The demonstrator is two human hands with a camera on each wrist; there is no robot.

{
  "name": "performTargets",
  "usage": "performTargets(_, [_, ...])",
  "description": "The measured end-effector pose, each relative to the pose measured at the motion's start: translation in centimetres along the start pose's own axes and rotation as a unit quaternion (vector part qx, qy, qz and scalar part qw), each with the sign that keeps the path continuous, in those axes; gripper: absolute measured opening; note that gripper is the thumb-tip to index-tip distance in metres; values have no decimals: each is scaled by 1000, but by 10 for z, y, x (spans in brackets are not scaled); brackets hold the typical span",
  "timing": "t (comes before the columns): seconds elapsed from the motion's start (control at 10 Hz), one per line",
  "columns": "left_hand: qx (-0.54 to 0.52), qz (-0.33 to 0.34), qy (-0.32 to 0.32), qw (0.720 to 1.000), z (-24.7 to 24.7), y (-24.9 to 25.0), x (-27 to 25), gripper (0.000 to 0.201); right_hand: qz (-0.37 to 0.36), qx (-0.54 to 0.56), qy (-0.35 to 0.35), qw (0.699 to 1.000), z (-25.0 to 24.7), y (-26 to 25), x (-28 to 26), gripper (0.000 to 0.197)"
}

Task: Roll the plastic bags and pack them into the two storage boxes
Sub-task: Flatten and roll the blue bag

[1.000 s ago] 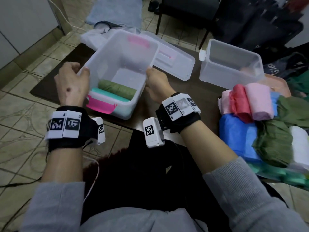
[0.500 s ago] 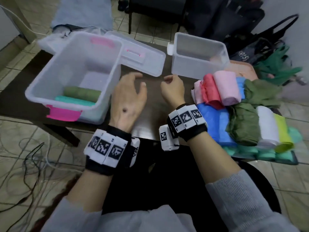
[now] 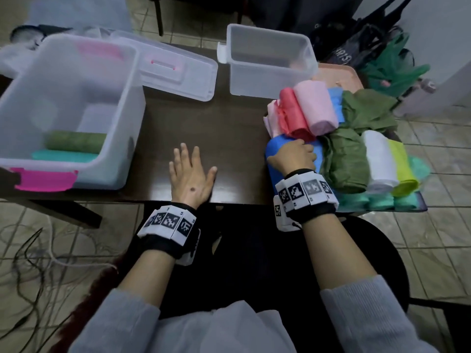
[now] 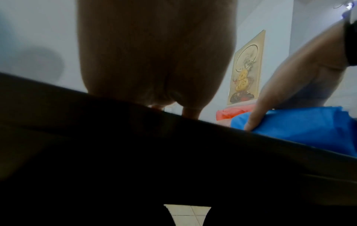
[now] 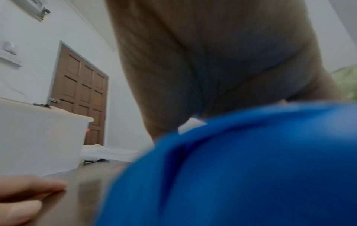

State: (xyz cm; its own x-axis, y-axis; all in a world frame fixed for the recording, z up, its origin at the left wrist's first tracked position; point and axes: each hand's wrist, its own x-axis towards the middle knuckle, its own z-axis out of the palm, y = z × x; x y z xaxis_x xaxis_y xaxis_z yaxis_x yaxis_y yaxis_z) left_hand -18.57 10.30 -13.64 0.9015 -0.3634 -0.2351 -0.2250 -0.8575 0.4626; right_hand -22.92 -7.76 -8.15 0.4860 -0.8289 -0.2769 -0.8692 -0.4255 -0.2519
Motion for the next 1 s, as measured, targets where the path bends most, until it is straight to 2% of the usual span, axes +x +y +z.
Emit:
performTargets(0.2, [38,0,8,999,5,0,-1,66,-117,-43,-20,992,23,-25,-21,72])
performTargets(0.4, [40,0,12,999,9,-1,2,66,-277,-117,-13,954,37,-58,-19,66])
performTargets(0.6, [43,4,10,999,9,-2,1,66,-368,-172,20,914,42,-76,-13,58])
performTargets(0.7, [42,7,12,999,8,-1,1,66,-386,-181,39,904,43,-76,-14,55])
performTargets(0.8, [35,6,12,999,8,-2,2,66,-387,-114,-38,914,36,-70,-6,74])
performTargets(0.9, [7,7,7,1000,5,-3,3,67,-285,58,-108,951,22,-69,3,67])
performTargets(1.0, [-37,7,7,999,1,-3,4,68,-221,64,-148,962,12,-68,10,64])
